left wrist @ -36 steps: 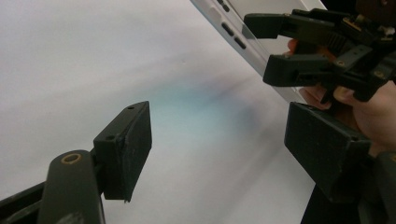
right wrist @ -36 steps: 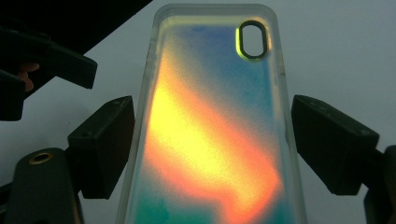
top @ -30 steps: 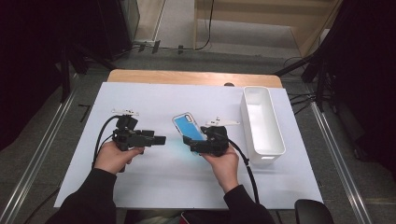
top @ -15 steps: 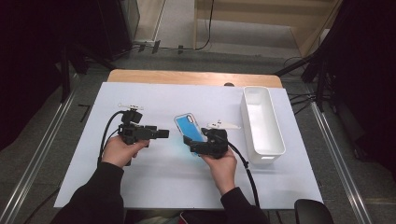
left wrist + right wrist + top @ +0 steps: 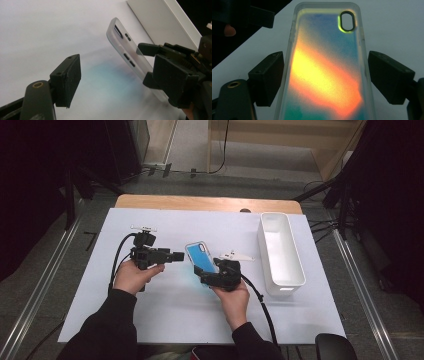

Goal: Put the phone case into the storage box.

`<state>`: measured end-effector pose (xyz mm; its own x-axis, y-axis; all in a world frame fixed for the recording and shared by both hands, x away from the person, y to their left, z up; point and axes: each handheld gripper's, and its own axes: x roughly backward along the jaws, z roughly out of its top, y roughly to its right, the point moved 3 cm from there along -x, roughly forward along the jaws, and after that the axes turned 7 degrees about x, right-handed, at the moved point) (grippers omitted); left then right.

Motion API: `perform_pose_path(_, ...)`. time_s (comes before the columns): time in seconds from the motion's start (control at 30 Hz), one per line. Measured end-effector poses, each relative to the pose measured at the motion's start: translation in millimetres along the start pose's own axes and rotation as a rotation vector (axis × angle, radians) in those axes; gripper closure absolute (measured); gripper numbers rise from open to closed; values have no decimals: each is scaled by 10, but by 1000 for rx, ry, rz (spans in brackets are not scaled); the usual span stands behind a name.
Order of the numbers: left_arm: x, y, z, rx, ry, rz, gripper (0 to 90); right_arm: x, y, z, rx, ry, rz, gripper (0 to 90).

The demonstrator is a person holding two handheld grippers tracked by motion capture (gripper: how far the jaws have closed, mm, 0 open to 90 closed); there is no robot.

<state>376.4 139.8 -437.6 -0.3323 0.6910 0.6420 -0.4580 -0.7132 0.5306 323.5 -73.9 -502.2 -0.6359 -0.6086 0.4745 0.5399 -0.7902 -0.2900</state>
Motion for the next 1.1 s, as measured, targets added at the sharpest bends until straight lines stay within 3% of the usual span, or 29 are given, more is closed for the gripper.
perform_pose_path(0.07, -26, 24, 20, -16, -3, 22, 225, -6, -8, -1, -3, 2, -2, 152)
perform_pose_path(0.37, -103, 40, 88, 32, -7, 12, 255, -25, -37, 1, -7, 20, 0, 152)
perform_pose_path(0.9, -219, 59, 145, 103, -9, 58, 343, -77, -114, 3, -24, 60, -5, 152)
perform_pose_path(1.1, -266, 103, 142, 113, 4, 61, 386, -109, -159, -10, -25, 64, -2, 152)
